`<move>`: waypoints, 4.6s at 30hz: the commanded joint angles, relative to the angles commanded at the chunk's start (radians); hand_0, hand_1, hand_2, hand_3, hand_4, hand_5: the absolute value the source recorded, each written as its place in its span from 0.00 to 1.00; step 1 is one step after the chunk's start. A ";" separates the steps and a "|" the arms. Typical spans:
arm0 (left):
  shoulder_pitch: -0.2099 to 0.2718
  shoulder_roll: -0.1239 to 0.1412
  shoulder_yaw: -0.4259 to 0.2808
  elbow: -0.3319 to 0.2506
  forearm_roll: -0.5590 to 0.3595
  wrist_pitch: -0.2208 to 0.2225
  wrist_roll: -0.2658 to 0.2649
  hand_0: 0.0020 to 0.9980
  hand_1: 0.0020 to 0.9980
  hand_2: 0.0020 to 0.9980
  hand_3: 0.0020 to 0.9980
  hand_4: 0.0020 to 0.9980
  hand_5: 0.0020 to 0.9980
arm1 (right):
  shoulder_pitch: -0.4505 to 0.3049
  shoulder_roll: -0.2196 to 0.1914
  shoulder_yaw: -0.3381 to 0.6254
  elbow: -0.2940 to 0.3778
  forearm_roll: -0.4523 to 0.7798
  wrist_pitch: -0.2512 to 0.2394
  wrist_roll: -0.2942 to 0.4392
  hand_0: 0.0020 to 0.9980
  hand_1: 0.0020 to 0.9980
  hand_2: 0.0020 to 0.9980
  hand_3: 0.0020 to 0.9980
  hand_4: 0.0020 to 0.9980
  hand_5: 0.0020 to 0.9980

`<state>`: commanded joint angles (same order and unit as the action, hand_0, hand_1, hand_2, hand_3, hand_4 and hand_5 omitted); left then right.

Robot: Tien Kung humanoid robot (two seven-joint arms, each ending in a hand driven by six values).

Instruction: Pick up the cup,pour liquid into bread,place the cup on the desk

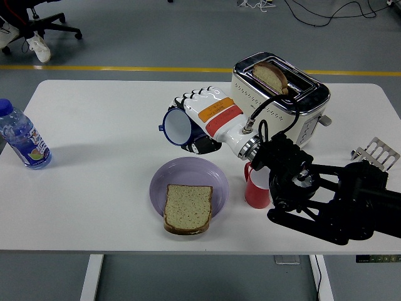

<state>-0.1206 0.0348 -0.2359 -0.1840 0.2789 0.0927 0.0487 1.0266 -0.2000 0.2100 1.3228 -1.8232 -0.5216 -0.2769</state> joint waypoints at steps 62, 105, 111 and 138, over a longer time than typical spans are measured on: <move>0.007 -0.003 -0.023 -0.002 0.025 0.000 0.000 0.65 0.66 0.68 0.57 0.39 1.00 | -0.457 -0.284 0.693 0.192 0.661 0.222 -0.018 0.25 0.20 0.39 0.46 0.71 0.00; 0.006 -0.003 -0.008 0.000 0.033 -0.002 0.001 0.64 0.66 0.68 0.57 0.39 1.00 | -1.014 -0.102 1.114 0.148 0.557 0.030 0.402 0.41 0.30 0.42 0.47 0.66 0.00; 0.004 -0.003 -0.009 -0.001 0.035 -0.002 0.000 0.64 0.66 0.68 0.57 0.39 1.00 | -1.018 -0.063 1.100 0.073 0.538 -0.007 0.493 0.42 0.30 0.41 0.47 0.68 0.00; 0.001 -0.003 -0.008 -0.002 0.032 -0.002 0.000 0.65 0.66 0.68 0.57 0.39 1.00 | -0.988 -0.013 0.993 -0.209 0.549 -0.044 0.662 0.42 0.29 0.42 0.47 0.71 0.00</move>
<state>-0.1199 0.0314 -0.2443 -0.1858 0.3112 0.0909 0.0483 0.0389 -0.2130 1.2034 1.1140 -1.2747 -0.5653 0.3848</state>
